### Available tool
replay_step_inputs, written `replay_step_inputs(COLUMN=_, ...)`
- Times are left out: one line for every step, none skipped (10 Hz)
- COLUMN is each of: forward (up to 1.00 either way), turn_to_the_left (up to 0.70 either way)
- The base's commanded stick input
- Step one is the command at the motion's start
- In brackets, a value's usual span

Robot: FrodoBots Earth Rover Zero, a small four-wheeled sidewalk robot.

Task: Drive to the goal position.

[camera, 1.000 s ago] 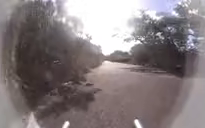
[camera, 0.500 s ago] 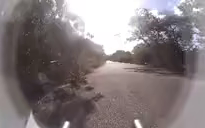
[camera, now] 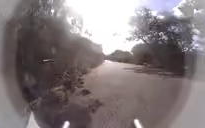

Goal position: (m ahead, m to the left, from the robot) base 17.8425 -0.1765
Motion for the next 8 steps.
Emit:
replay_step_inputs(forward=0.7, turn_to_the_left=0.0)
replay_step_inputs(forward=0.7, turn_to_the_left=0.0)
replay_step_inputs(forward=0.7, turn_to_the_left=0.0)
replay_step_inputs(forward=0.7, turn_to_the_left=-0.01)
replay_step_inputs(forward=0.7, turn_to_the_left=-0.03)
replay_step_inputs(forward=0.7, turn_to_the_left=-0.06)
replay_step_inputs(forward=0.7, turn_to_the_left=-0.11)
replay_step_inputs(forward=0.7, turn_to_the_left=-0.19)
